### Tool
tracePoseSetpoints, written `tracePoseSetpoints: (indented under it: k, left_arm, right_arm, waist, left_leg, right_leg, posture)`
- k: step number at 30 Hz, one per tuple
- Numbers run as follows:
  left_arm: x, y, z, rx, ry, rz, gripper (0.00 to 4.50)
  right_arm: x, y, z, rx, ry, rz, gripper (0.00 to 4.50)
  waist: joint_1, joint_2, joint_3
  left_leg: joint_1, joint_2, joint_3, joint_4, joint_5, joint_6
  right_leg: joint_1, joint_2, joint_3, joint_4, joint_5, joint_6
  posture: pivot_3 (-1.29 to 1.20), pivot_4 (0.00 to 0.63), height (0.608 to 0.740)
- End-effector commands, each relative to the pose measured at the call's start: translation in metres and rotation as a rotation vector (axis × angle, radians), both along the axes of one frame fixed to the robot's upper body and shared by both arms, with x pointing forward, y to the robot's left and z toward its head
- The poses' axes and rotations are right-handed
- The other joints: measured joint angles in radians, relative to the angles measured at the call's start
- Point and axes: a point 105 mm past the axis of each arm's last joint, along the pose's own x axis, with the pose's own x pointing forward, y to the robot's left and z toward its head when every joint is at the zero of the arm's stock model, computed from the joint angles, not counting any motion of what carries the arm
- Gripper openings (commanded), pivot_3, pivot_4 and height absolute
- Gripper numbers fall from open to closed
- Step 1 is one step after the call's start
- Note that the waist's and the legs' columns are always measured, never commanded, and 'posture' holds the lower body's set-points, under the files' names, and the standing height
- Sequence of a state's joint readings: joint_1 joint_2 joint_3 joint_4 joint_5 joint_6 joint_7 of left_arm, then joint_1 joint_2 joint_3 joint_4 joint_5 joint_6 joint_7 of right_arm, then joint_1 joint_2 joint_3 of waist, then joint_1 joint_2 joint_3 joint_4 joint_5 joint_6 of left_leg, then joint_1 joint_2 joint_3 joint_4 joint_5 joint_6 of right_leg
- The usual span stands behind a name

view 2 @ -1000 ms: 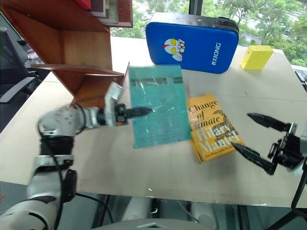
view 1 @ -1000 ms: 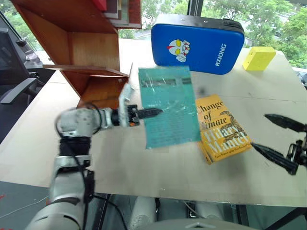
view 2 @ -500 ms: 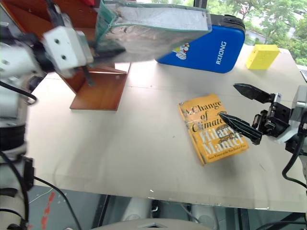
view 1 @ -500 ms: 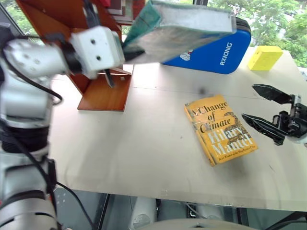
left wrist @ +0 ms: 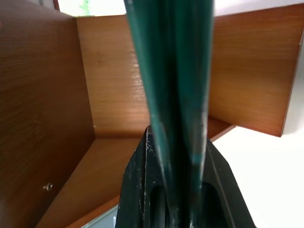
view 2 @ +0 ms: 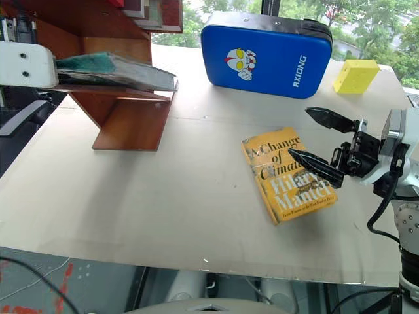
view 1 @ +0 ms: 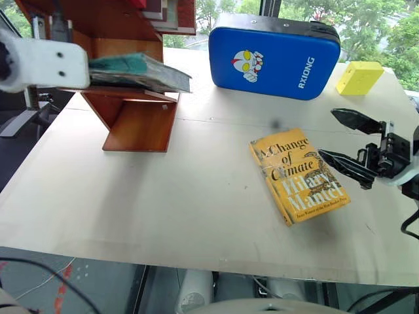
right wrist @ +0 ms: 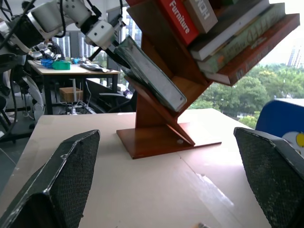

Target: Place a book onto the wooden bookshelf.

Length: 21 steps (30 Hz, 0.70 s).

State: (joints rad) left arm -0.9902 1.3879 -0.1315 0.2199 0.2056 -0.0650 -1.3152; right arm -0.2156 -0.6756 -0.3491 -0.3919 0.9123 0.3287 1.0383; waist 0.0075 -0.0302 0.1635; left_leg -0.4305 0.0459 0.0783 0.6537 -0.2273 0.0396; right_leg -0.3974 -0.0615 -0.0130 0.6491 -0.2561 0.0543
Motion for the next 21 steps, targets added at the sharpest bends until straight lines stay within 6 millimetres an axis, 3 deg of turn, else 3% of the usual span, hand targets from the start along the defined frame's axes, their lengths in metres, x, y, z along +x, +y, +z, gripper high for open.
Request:
tracePoseSetpoints:
  k: [1,3,5,7,9,11,13,15,18,21]
  left_arm:
    - [0.001,0.024,0.008,0.003,-0.032,0.124,0.03]
    - [0.005,0.022,-0.001,-0.07,0.009,0.115,0.03]
    - [0.003,0.022,-0.005,-0.095,0.045,0.103,0.84]
    - [0.002,0.02,0.005,-0.112,-0.004,0.076,1.36]
    - [-0.003,0.015,0.012,-0.15,-0.021,0.027,2.48]
    - [-0.015,0.009,0.012,-0.247,0.013,-0.019,3.21]
    - [-0.038,-0.018,0.017,-0.476,0.103,-0.118,3.21]
    - [-0.069,-0.057,0.033,-0.72,0.214,-0.254,3.21]
    - [-0.125,-0.108,0.038,-0.976,0.526,-0.412,3.21]
    - [-0.131,-0.128,0.021,-1.076,0.627,-0.455,3.21]
  right_arm:
    - [-0.004,0.0,0.008,0.006,-0.054,-0.005,4.5]
    - [-0.004,0.002,0.007,0.002,-0.052,-0.001,4.5]
    - [-0.004,0.002,0.006,-0.005,-0.047,0.002,4.5]
    - [-0.004,0.001,0.006,-0.008,-0.043,0.003,4.5]
    - [-0.004,0.0,0.006,-0.009,-0.041,0.006,4.5]
    - [-0.003,0.0,0.005,-0.009,-0.037,0.009,4.5]
    - [-0.001,0.0,0.003,-0.007,-0.03,0.013,4.5]
    - [0.001,-0.002,0.002,-0.008,-0.024,0.02,4.5]
    - [0.005,-0.006,0.004,-0.009,-0.019,0.031,4.5]
    - [0.007,-0.01,0.003,-0.025,-0.014,0.025,4.5]
  waist:
    - [-0.009,0.0,0.0]
    - [-0.016,0.0,0.0]
    - [-0.022,0.0,0.0]
    - [-0.025,0.0,0.0]
    - [-0.021,-0.001,0.0]
    - [-0.018,-0.001,0.0]
    - [-0.019,-0.001,0.0]
    - [-0.018,-0.006,0.003]
    - [-0.019,-0.01,0.006]
    - [-0.021,0.0,0.006]
  left_leg:
    - [0.0,0.0,0.0,0.0,0.0,0.0]
    - [0.002,0.0,0.0,0.0,0.0,0.0]
    - [0.005,0.001,0.0,0.0,0.0,0.0]
    - [0.006,0.002,0.0,0.0,0.0,0.0]
    - [0.005,0.003,0.0,0.0,0.0,0.0]
    - [0.003,0.004,0.001,0.001,0.0,0.0]
    - [-0.001,0.006,0.003,0.002,0.0,-0.001]
    - [-0.002,0.007,0.003,0.005,0.0,-0.001]
    - [-0.005,0.008,-0.001,0.01,0.0,-0.001]
    - [0.001,0.007,0.001,0.011,-0.001,0.001]
  right_leg:
    - [0.0,0.001,0.001,0.002,0.0,0.0]
    - [-0.001,0.001,0.001,0.006,0.0,0.0]
    - [-0.001,0.001,0.003,0.01,0.0,-0.001]
    - [-0.001,0.003,0.004,0.01,0.0,-0.001]
    - [-0.001,0.003,0.004,0.01,0.0,-0.001]
    - [-0.002,0.002,0.004,0.009,0.0,-0.001]
    - [-0.006,0.001,0.006,0.009,0.0,0.0]
    - [-0.007,0.001,0.005,0.01,0.0,0.0]
    - [-0.006,0.001,0.003,0.011,0.0,0.0]
    - [-0.002,-0.001,0.004,0.012,-0.003,0.005]
  posture:
    - [0.0,0.15,0.74]
    - [0.0,0.15,0.74]
    - [0.0,0.15,0.74]
    - [0.0,0.15,0.74]
    - [0.0,0.15,0.74]
    - [0.0,0.15,0.74]
    - [0.0,0.15,0.74]
    - [0.0,0.15,0.74]
    - [0.0,0.15,0.74]
    - [0.0,0.15,0.74]
